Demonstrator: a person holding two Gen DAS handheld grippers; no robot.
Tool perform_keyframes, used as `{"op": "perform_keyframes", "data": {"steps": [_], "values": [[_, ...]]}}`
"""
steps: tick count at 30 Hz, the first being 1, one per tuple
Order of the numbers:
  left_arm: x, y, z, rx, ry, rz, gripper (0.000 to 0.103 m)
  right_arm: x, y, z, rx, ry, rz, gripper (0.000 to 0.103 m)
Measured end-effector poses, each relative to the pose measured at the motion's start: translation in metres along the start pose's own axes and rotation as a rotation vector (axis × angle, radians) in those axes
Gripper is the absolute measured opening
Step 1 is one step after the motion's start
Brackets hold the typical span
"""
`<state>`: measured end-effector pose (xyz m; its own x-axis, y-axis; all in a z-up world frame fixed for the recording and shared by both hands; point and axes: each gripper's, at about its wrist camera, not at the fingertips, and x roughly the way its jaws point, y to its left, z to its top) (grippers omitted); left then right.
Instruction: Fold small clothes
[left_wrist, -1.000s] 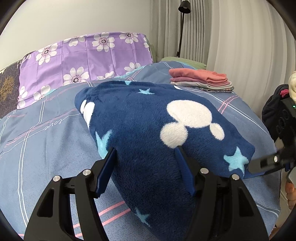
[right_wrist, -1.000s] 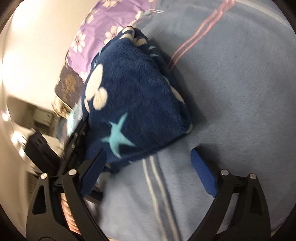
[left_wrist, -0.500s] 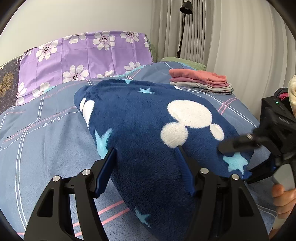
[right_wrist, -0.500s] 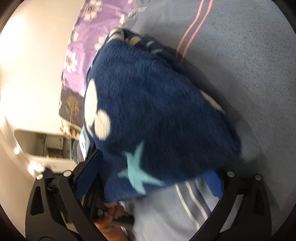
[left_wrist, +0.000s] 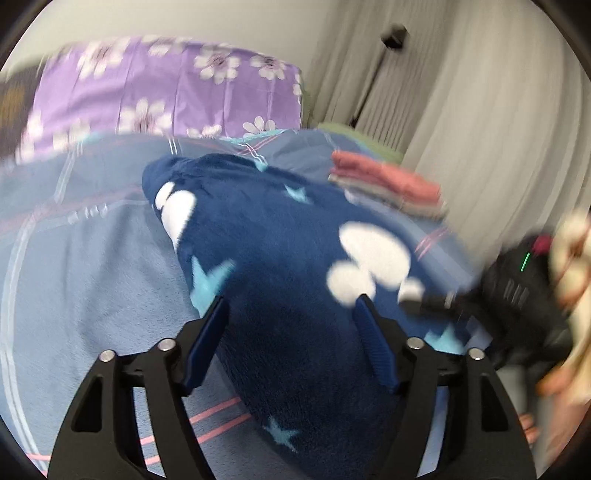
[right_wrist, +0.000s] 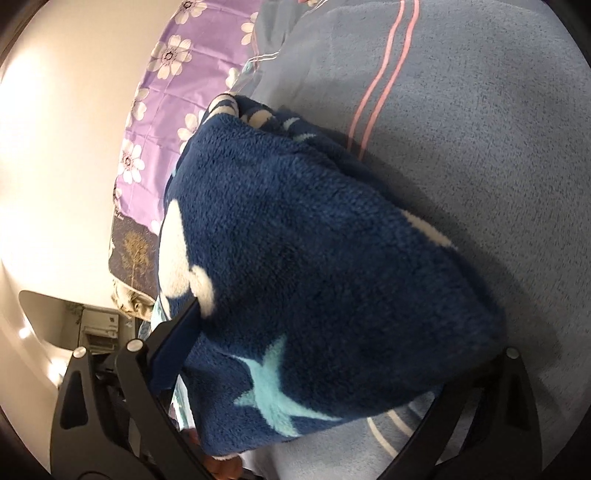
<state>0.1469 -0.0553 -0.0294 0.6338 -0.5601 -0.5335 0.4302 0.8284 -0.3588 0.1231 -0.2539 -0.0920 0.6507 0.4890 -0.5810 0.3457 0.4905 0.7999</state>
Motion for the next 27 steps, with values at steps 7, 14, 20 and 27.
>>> {"op": "perform_keyframes", "data": {"steps": [7,14,20,27], "values": [[0.045,0.082,0.048,-0.272,0.036,0.001,0.086,-0.012,-0.015,-0.001,-0.05,0.02,0.015,0.098],[0.119,0.127,0.071,-0.425,0.112,-0.097,0.092,-0.011,-0.016,0.003,-0.051,0.064,0.044,0.1],[0.153,0.131,0.088,-0.357,0.107,-0.143,0.073,-0.008,-0.019,0.013,0.02,0.095,0.06,0.101],[0.113,0.11,0.109,-0.206,0.031,-0.129,0.047,-0.021,0.014,0.016,-0.183,0.101,-0.018,0.055]]}}
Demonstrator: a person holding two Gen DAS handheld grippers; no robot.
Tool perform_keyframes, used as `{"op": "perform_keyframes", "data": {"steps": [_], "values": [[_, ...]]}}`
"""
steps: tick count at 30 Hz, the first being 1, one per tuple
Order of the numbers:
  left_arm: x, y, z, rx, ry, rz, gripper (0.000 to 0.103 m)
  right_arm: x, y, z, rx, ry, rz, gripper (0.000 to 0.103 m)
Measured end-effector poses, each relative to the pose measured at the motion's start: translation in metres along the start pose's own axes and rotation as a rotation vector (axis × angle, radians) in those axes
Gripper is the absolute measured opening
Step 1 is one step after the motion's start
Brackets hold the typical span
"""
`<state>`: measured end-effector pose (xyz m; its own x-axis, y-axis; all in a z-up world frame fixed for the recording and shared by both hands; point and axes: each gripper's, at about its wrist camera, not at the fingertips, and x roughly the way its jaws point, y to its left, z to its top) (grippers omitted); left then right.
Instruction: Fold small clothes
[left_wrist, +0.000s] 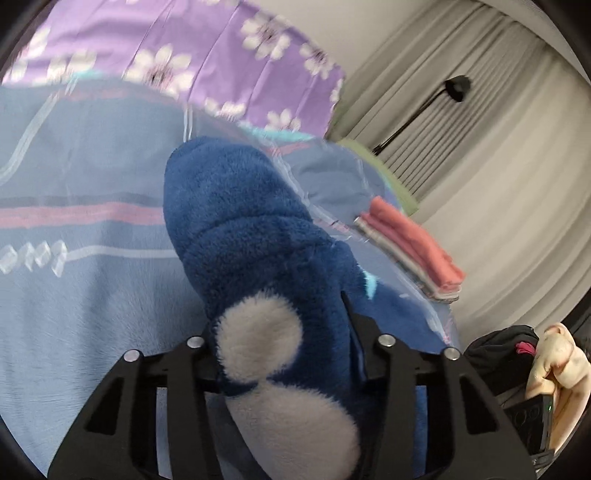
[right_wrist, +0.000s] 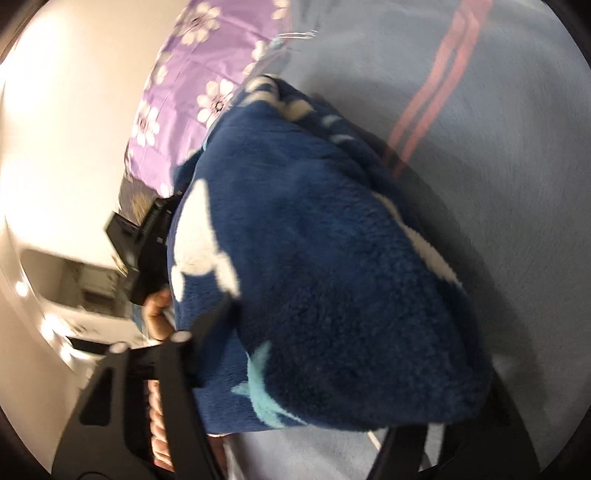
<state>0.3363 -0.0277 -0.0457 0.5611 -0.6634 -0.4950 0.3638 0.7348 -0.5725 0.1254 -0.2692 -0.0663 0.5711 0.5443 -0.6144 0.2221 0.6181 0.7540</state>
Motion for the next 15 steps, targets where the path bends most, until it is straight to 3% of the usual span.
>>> {"op": "perform_keyframes", "data": {"steps": [3,8,12,15], "values": [[-0.033,-0.02,0.012,0.063,-0.065,0.018,0.047,-0.011,0.019,0.008,-0.104,-0.027,-0.035,0.046],[-0.099,-0.038,0.04,0.157,-0.179,0.1,0.047,-0.018,0.062,0.042,-0.266,-0.054,-0.006,0.043],[-0.139,-0.026,0.069,0.138,-0.267,0.182,0.047,-0.002,0.128,0.082,-0.487,-0.092,0.017,0.043],[-0.156,-0.007,0.098,0.095,-0.31,0.263,0.048,0.029,0.175,0.115,-0.585,-0.056,0.063,0.042]]}}
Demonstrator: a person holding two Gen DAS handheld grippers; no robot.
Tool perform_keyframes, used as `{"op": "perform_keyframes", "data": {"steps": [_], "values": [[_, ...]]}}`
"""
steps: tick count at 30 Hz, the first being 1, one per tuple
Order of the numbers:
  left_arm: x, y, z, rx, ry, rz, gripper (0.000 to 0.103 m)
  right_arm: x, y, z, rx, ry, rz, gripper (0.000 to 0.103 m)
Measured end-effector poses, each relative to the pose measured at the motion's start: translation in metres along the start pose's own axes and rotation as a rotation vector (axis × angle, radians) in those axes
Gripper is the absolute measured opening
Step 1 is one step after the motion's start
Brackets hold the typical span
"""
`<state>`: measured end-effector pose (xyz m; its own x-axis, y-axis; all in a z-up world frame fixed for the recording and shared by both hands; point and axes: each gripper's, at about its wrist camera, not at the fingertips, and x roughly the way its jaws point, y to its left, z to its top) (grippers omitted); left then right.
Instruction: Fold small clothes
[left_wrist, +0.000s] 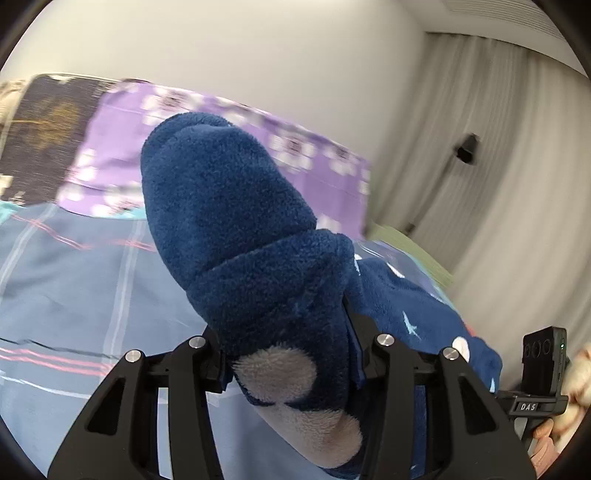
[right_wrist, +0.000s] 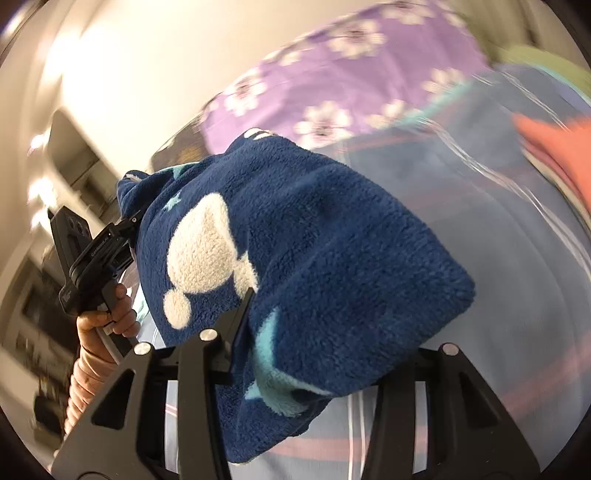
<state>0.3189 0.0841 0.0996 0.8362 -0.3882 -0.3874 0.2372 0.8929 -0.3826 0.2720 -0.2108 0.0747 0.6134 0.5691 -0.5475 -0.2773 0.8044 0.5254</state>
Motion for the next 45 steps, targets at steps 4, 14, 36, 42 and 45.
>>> {"op": "perform_keyframes", "data": {"steps": [4,14,36,42,45], "values": [[0.011,0.028,0.032,-0.006,0.002,0.119,0.048,0.05,0.018,0.057,-0.071,0.021,0.023,0.042],[0.08,0.121,0.051,-0.052,0.017,0.321,0.049,0.194,0.036,0.141,-0.14,0.048,-0.057,0.04],[0.12,0.154,-0.051,0.018,0.213,0.471,0.08,0.267,-0.015,0.062,-0.147,0.016,-0.381,0.086],[0.039,0.088,-0.095,0.09,0.134,0.344,0.094,0.156,0.035,0.013,-0.324,-0.079,-0.421,0.096],[-0.002,0.057,-0.111,0.107,0.106,0.305,0.099,0.101,0.053,-0.014,-0.357,-0.131,-0.416,0.099]]}}
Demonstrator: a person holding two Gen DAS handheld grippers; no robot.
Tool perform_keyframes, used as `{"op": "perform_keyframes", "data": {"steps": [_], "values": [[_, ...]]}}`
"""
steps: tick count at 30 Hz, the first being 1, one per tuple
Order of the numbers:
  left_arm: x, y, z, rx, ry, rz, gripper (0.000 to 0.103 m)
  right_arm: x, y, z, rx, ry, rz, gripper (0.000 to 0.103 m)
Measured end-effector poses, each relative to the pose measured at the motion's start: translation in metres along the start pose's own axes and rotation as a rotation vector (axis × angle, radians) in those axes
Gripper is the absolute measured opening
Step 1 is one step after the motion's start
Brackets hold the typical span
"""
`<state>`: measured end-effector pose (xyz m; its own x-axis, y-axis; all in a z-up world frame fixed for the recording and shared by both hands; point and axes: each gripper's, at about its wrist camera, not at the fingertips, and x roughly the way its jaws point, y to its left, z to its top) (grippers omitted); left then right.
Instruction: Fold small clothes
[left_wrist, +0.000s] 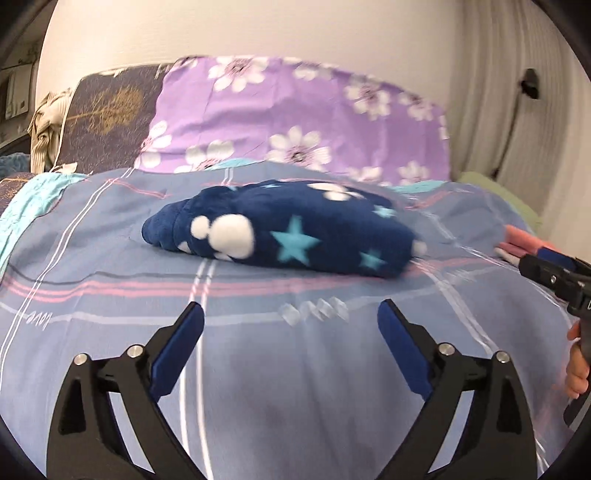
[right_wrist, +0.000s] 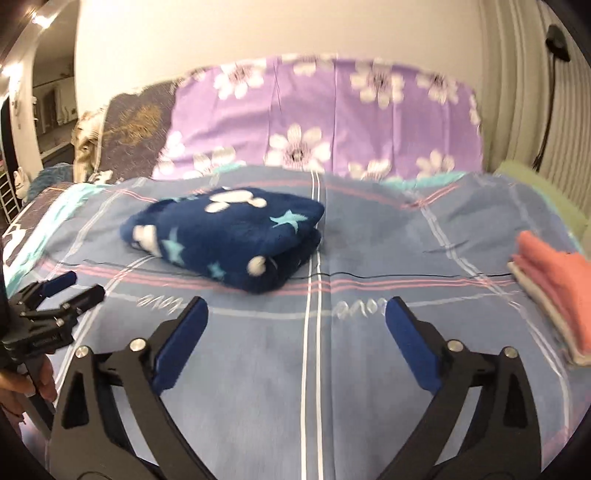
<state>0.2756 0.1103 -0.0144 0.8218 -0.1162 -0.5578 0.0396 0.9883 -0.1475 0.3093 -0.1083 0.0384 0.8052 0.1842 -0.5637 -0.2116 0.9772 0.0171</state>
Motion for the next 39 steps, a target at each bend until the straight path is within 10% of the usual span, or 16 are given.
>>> {"op": "perform_keyframes", "data": {"steps": [13,39], "values": [[-0.141,-0.063,-0.054,0.083,-0.065,0.021,0.101,-0.172,0.022,-0.053,-0.036,-0.163,0.027,0.101],[-0.194,-0.117,-0.089,0.166,-0.015,0.14,0.101,-0.189,0.008,-0.122,0.01,0.003,0.055,0.101]]}}
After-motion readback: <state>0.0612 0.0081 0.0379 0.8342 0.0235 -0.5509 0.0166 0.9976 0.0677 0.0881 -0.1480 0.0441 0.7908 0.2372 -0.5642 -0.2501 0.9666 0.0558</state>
